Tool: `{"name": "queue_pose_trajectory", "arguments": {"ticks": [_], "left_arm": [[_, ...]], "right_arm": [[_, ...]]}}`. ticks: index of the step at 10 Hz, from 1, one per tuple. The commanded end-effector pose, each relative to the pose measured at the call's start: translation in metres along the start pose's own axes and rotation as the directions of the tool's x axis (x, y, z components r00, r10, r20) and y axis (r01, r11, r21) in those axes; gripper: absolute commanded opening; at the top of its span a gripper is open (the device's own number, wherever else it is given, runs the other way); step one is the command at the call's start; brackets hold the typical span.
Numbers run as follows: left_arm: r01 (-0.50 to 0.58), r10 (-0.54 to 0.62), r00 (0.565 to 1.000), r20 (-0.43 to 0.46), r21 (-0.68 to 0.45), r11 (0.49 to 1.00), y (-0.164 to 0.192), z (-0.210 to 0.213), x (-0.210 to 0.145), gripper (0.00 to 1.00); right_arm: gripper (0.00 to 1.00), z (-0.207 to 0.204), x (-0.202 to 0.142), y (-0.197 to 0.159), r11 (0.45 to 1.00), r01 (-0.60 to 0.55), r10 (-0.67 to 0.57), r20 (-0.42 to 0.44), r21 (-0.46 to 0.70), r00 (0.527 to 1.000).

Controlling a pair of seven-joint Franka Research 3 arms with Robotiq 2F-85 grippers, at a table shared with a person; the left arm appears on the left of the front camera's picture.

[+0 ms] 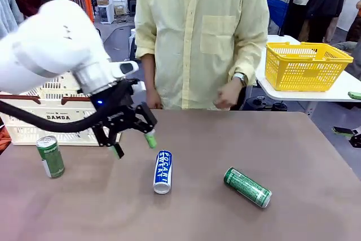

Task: Place the drinks into the Shopping basket.
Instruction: Pick up one drink and place it into the Shopping basket.

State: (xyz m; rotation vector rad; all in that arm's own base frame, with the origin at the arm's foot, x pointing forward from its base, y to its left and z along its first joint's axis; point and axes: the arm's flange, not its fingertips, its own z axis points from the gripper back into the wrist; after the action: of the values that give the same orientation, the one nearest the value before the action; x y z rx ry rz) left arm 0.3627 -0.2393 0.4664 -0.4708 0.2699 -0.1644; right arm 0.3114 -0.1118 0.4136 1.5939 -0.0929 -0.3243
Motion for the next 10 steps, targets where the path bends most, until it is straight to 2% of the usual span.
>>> {"name": "queue_pose_trajectory", "arguments": {"ticks": [1,3,5,6,8,10], "left_arm": [[-0.06,0.059,0.998,0.009,0.107,0.992,-0.013,-0.02,0.026,1.0],[-0.068,0.066,0.998,0.016,0.176,0.982,-0.018,-0.055,0.049,1.0],[-0.038,0.035,0.999,0.017,0.212,0.977,-0.016,-0.095,0.066,1.0],[0.003,-0.007,1.0,0.013,0.264,0.965,-0.015,-0.114,0.074,1.0],[0.015,-0.038,0.997,0.063,0.332,0.943,-0.018,-0.142,0.082,1.0],[-0.035,-0.024,0.989,0.144,0.392,0.919,-0.022,-0.154,0.087,1.0]], "right_arm": [[1.0,0.0,0.0,0.005,1.0,0.004,-0.004,0.0,0.018,1.0],[1.0,0.0,0.0,0.005,1.0,0.004,-0.004,0.0,0.018,1.0],[1.0,0.0,0.0,0.005,1.0,0.004,-0.004,0.0,0.018,1.0],[1.0,0.0,0.0,0.005,1.0,0.004,-0.004,0.0,0.018,1.0],[1.0,0.0,0.0,0.005,1.0,0.004,-0.004,0.0,0.018,1.0],[1.0,0.0,0.0,0.005,1.0,0.004,-0.004,0.0,0.018,1.0]]}}
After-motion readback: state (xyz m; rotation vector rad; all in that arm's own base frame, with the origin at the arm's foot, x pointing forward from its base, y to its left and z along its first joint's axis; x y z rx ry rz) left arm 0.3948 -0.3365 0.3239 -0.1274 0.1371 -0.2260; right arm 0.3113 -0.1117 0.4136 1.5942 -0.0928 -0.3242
